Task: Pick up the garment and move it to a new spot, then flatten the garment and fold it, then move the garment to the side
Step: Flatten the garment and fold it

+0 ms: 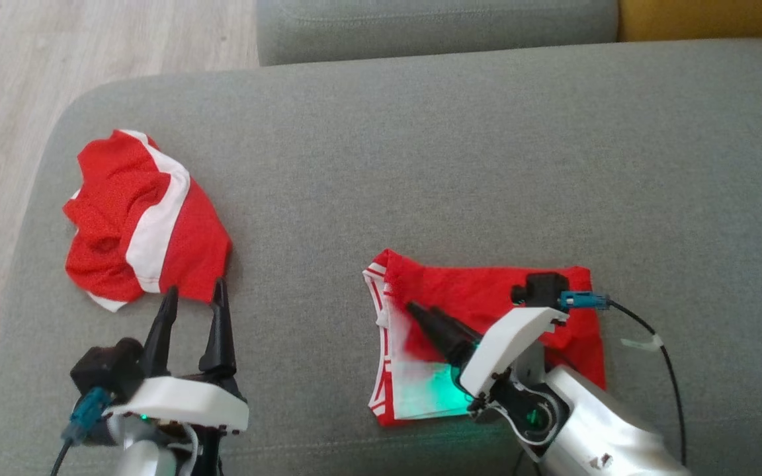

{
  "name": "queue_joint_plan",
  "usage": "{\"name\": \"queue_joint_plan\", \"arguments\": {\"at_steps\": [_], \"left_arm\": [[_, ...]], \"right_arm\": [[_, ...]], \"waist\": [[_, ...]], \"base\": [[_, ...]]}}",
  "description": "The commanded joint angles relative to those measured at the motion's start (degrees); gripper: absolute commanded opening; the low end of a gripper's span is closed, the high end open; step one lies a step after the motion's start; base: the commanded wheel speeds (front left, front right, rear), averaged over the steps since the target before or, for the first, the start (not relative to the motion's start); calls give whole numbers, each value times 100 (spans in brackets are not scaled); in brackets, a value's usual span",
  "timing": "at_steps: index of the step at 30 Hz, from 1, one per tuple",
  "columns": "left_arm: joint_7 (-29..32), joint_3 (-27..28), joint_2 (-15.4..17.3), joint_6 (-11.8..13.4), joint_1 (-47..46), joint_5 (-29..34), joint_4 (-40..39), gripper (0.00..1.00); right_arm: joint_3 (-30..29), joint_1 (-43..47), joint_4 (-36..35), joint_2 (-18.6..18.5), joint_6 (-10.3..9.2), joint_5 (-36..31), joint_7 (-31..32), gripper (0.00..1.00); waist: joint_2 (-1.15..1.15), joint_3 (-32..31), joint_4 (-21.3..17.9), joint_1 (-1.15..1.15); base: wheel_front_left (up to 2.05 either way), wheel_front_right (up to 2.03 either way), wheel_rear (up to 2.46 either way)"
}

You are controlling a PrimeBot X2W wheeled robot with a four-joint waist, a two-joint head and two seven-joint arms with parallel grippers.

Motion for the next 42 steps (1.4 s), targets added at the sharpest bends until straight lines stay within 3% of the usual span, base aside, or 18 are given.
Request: {"name": "queue_joint_plan", "arguments": {"at_steps": [1,12,18,25,28,33,37,38,42], "left_arm": [[-70,186,30,29,-266,-27,-155,100],[-70,293,30,65,-146,-27,-241,100],[-70,326,30,70,-127,-35,-298,100],[-70,307,30,92,-185,-41,-390,100],[-70,299,30,111,-195,-44,-430,100],[-70,283,30,110,-210,-35,-473,100],[-70,252,30,109,-164,-9,-472,100],[-70,240,30,107,-126,8,-446,100],[-70,241,30,123,-60,7,-440,100]], "right_arm": [[220,-249,-123,74,0,184,-162,100],[442,-910,341,74,0,411,-871,100],[260,-1319,744,-28,0,-301,-1222,100],[-90,-1360,748,-700,0,-1731,-1584,100],[-517,-1131,481,-971,0,-2466,-1619,100],[-1967,-219,-692,-1093,0,-4133,-1623,100],[-2990,779,-1791,-725,0,-5496,-1624,100],[-3374,1201,-2232,-438,0,-5952,-1624,100],[-3785,1741,-2778,-103,0,-6446,-1625,100]], "waist": [[0,-70,-24,0],[0,-223,-271,0],[0,-222,-431,0],[0,-167,-587,0],[0,-138,-638,0],[0,-83,-694,0],[0,-62,-724,0],[0,-54,-737,0],[0,-47,-754,0]], "base": [[0,0,0],[0,0,0],[0,0,0],[0,0,0],[0,0,0],[0,0,0],[0,0,0],[0,0,0],[0,0,0]]}}
